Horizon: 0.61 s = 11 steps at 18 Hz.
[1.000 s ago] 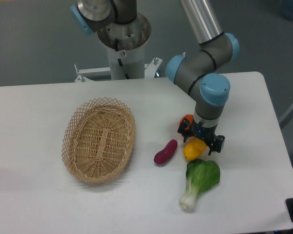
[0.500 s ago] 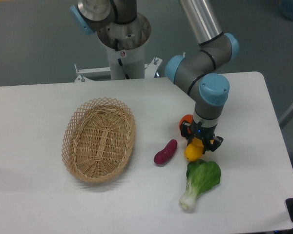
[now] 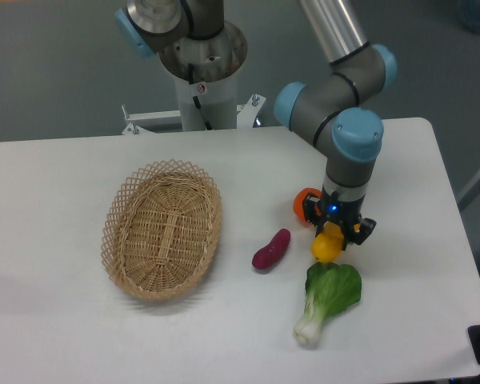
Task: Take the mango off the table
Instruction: 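Lift the held mango up off the table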
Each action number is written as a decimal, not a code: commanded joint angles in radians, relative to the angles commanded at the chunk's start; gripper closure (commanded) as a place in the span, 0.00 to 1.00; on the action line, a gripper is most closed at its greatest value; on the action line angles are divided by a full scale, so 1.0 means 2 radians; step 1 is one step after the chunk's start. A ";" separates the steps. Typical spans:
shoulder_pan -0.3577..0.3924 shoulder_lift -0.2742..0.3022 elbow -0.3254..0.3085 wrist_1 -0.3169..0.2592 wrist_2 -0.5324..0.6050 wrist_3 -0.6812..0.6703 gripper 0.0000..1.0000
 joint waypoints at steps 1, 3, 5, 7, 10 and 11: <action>0.003 0.005 0.000 0.000 -0.014 -0.003 0.61; 0.003 0.015 0.003 0.000 -0.018 -0.016 0.61; -0.001 0.019 0.015 -0.001 -0.025 -0.049 0.61; -0.008 0.027 0.025 -0.001 -0.032 -0.073 0.61; -0.012 0.044 0.029 -0.001 -0.036 -0.097 0.61; -0.012 0.049 0.029 -0.001 -0.037 -0.104 0.61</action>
